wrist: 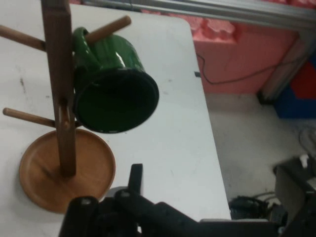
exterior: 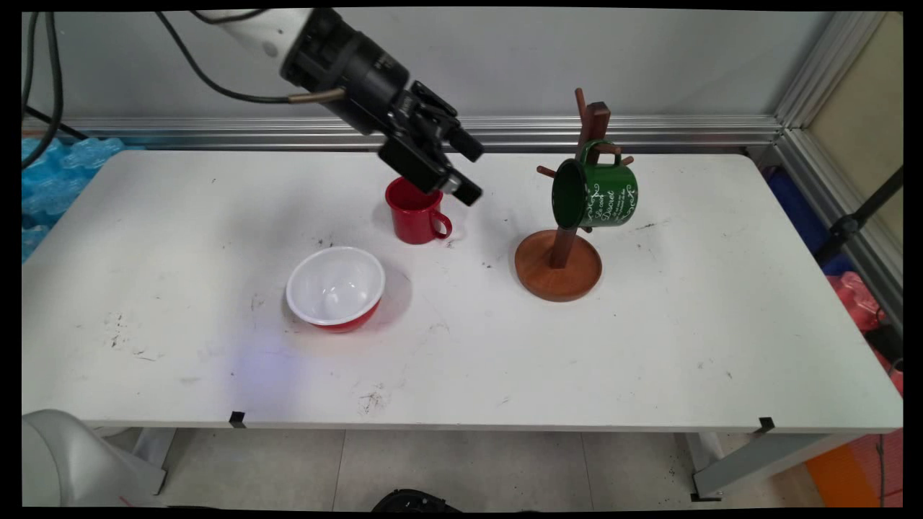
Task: Pick up the green mug from the rack
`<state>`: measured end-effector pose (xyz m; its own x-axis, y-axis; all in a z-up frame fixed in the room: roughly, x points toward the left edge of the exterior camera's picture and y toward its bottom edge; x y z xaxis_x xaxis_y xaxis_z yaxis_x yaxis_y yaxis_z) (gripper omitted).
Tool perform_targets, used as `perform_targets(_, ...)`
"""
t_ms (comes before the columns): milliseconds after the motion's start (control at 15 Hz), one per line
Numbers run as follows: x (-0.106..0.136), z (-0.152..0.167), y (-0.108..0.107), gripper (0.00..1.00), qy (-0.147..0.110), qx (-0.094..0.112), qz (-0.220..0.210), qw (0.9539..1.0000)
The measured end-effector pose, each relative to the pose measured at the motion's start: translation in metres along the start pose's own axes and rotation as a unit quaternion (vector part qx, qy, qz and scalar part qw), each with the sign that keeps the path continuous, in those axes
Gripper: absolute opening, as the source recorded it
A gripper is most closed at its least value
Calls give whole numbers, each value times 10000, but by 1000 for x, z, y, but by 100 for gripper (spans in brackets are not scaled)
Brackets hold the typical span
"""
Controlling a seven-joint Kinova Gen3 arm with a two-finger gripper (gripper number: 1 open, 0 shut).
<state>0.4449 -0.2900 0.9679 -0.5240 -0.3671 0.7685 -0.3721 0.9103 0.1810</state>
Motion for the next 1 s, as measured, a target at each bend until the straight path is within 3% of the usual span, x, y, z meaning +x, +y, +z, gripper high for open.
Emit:
perform_targets(733,11,64,21,100,268,576,-779,9949)
perform_targets(1000,13,80,27,100,307,698,-934,9927)
